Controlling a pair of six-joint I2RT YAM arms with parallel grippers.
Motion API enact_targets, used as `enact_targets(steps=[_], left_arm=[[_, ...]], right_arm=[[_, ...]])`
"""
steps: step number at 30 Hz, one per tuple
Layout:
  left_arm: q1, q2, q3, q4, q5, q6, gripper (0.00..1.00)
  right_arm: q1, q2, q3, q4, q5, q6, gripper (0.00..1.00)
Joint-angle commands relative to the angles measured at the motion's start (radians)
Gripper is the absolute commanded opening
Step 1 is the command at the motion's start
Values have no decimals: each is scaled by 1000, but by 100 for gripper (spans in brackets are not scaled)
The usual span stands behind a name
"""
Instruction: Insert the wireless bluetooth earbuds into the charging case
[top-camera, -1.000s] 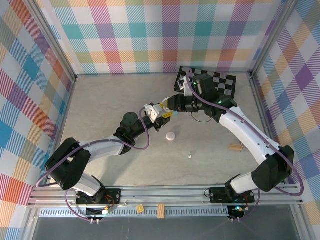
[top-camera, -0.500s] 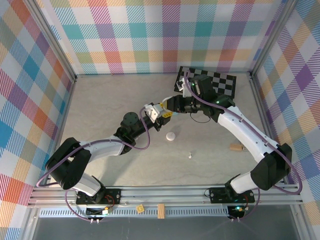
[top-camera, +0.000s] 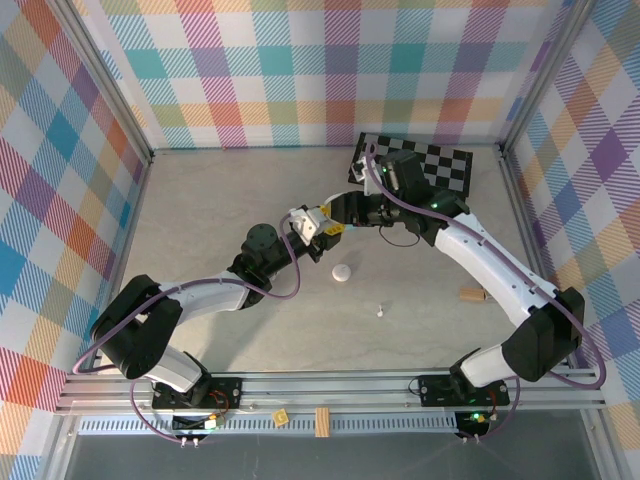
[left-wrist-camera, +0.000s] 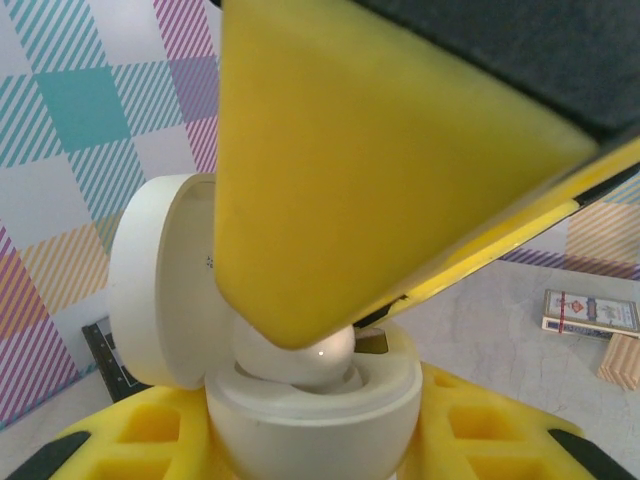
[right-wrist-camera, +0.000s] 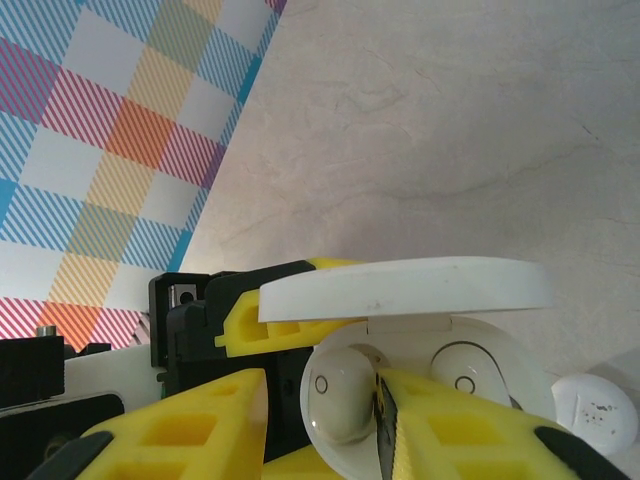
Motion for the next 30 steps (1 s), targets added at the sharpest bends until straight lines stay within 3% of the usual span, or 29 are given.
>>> enact_targets(steps=[1,8,13,20,30], left_arm=[[-8,-13,23,93,-9,8,33],[-6,-18,6,99,-3,15,33],[-7,-38,-11,87,17,50,33],[-6,-61,-23,76,52,66,33],[-6,-71,-23,78,66,62,33]], right_arm=[[3,-39,8,-12,22,-22,37],[3,-111,-14,-11,40,-56,51],[-1,-147,-6,-5,130,-57,56],[-27,-37,139,-126,223,-24,60],[-31,52,213,-174,224,-73,65]])
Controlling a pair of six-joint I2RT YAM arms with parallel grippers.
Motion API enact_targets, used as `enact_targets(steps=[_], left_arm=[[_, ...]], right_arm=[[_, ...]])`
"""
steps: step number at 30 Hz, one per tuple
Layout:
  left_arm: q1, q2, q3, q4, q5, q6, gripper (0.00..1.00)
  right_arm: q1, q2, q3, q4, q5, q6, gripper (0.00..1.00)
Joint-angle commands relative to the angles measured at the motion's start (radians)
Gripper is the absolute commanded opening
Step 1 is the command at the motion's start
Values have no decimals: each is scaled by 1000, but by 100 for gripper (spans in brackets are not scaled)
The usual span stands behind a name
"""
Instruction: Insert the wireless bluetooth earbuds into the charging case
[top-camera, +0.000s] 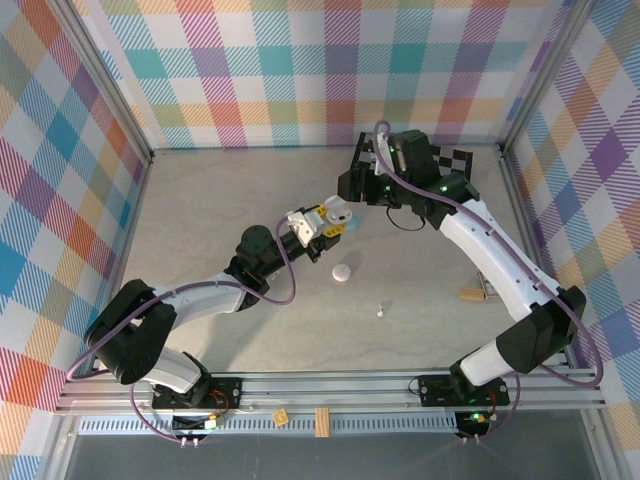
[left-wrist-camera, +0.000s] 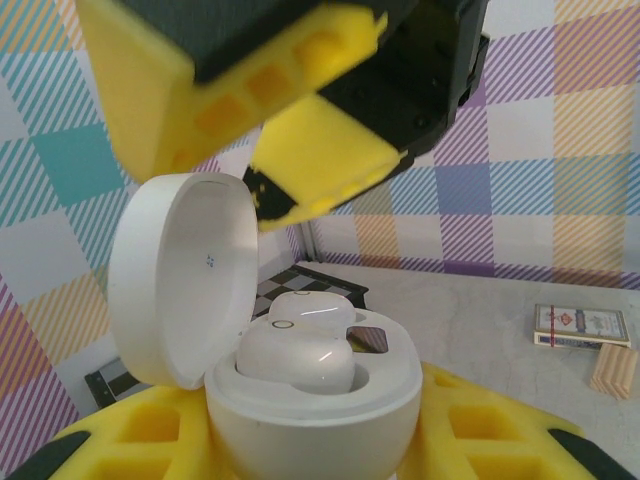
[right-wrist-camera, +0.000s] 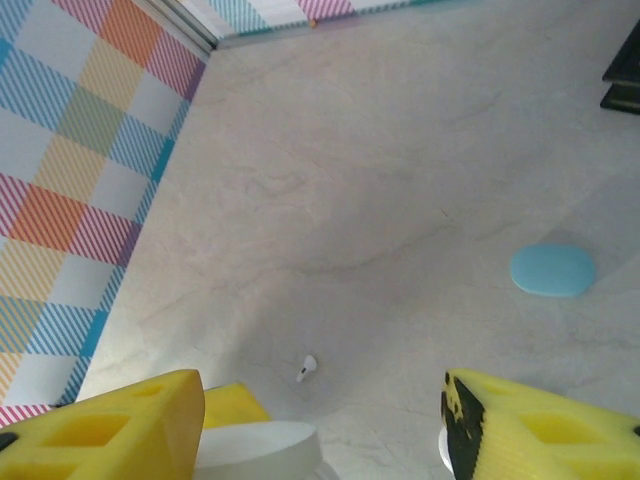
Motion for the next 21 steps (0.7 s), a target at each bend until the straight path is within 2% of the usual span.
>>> enact_targets(steps=[1,11,15,21], left_arm=[[-7,-36,-10,46,16,11,33],[-6,-54,-8,50,-1,-3,33],[-7,-56,-8,64,3,-28,33],[-6,-51,2,101,8,-89,33]], right_arm=[[0,-6,26,-32,6,-34,65],[-17,-136,-86,-43,-34,-22,67],[-78,-201,-188,90,-203,99,67],[-144,-228,-341,353,-506,328,73]])
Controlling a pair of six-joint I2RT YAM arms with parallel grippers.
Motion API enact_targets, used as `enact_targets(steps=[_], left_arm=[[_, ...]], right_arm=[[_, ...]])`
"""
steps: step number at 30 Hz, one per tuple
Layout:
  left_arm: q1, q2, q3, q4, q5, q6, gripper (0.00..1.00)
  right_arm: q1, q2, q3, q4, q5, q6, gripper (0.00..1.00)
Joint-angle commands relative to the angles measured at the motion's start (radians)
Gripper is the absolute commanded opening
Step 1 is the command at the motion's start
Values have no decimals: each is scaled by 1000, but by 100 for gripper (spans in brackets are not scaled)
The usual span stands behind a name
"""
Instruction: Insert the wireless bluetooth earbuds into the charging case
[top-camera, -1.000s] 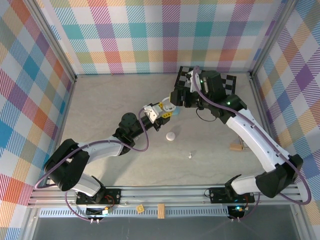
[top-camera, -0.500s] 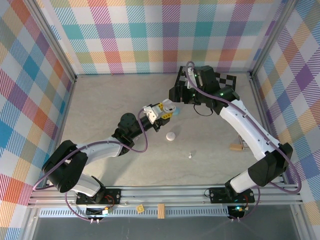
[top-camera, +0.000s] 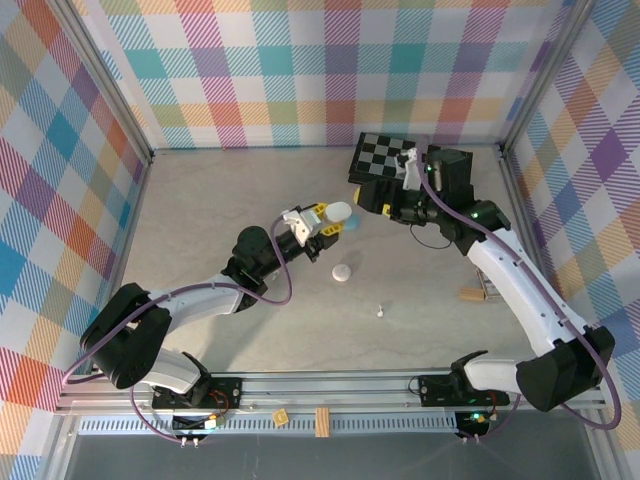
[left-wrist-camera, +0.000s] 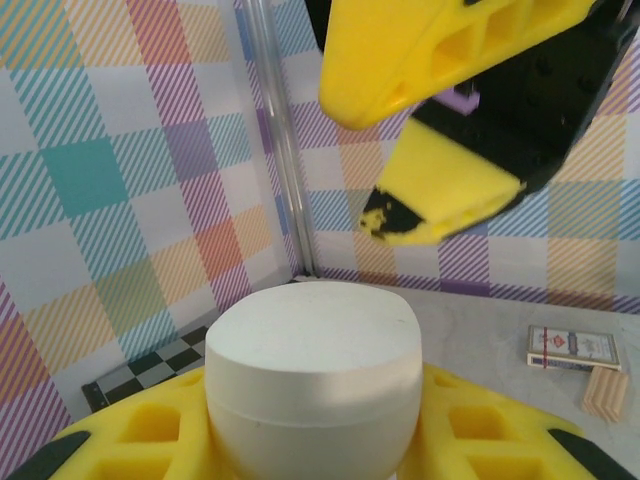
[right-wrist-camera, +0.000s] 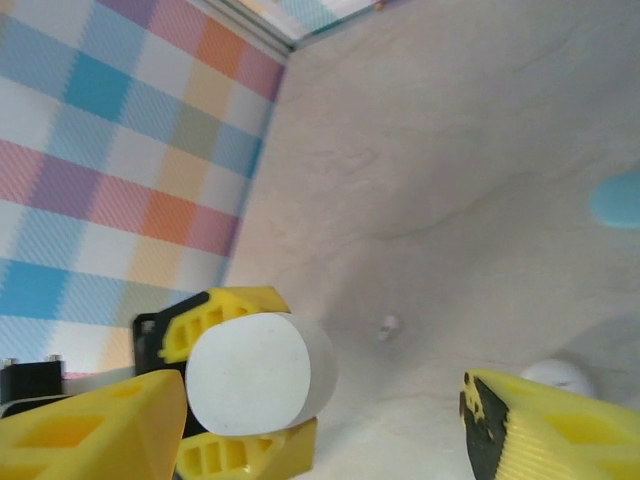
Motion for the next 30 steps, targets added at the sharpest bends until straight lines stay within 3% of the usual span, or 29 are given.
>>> enact_targets(steps=[1,7,13,20,30], left_arm=[[-6,-20,13,87,14,-50,33],[-6,-16,25,124,32,-94,33],[-7,-3,37,138,61,-123,33],[-6,-4,39,129,69,-124,33],[-7,14,32,108,21,-100,34]], right_arm=[[-11,-5,-69,210,-229,171,73],[-11,23,-168,438,-384,353,72],[-11,73,-241,663,-435,523,68],[-11,116,-266,815,-459,633,46],[-18,113,-264,819,-457,631,21]])
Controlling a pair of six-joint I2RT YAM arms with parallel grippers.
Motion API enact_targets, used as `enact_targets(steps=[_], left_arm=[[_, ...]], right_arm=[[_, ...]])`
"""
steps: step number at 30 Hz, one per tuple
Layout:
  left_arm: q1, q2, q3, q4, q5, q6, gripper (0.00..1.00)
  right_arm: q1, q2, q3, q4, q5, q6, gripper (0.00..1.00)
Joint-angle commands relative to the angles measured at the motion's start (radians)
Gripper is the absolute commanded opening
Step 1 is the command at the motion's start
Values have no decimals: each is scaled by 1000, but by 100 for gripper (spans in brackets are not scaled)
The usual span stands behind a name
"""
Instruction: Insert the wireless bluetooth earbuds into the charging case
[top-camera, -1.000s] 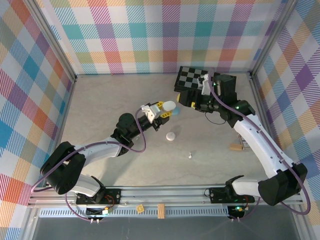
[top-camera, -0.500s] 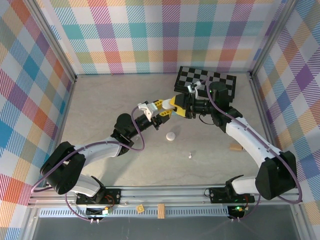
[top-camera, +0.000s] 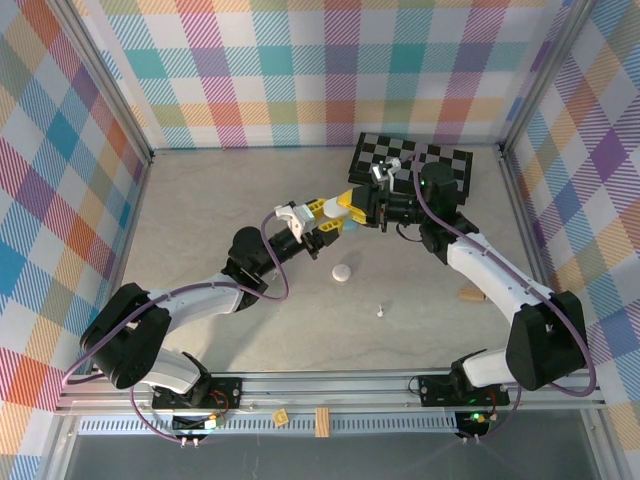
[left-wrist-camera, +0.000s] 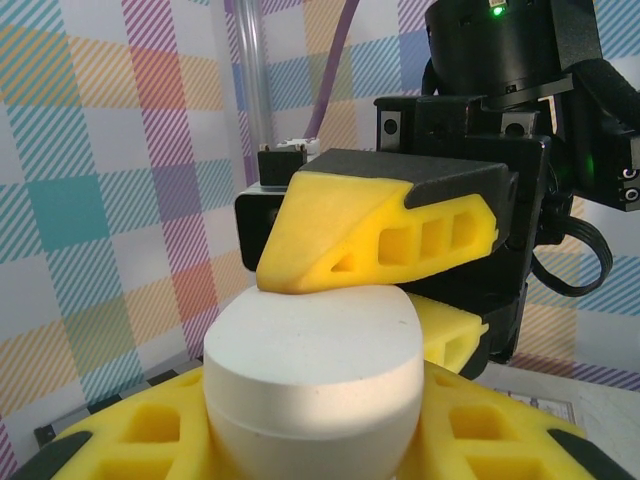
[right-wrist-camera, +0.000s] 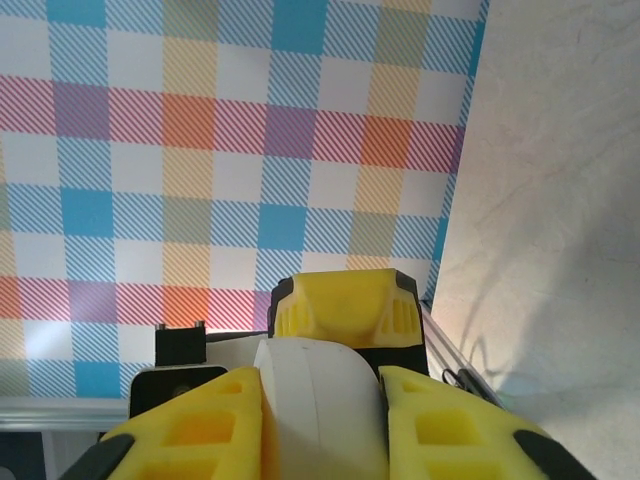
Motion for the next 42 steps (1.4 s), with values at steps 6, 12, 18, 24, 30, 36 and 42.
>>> enact_targets(steps=[6,12,18,24,30,36,42], left_arm=[[-7,8,17,10,-15,16,69],[-7,-44,-29,-59,-33,43,97],[-7,-116,-85,-199,-27,56,100],[-8,-150,-116,-352,-35,58,100],[-8,-148,-113,-435,-76,38,100],[-32,-94,-108,-462,-287,-123,100],[-87,-40,-68,-565,-462,-330,100]], right_arm=[[-28,-1,-8,-15,31,-48,18],[-104,16,-42,-121,102,-140,18],[-199,80,-83,-265,224,-293,19],[-271,216,-106,-313,332,-390,19],[-295,367,-77,-328,439,-467,21],[-304,450,-64,-334,503,-493,25],[-305,395,-60,-410,597,-570,56]])
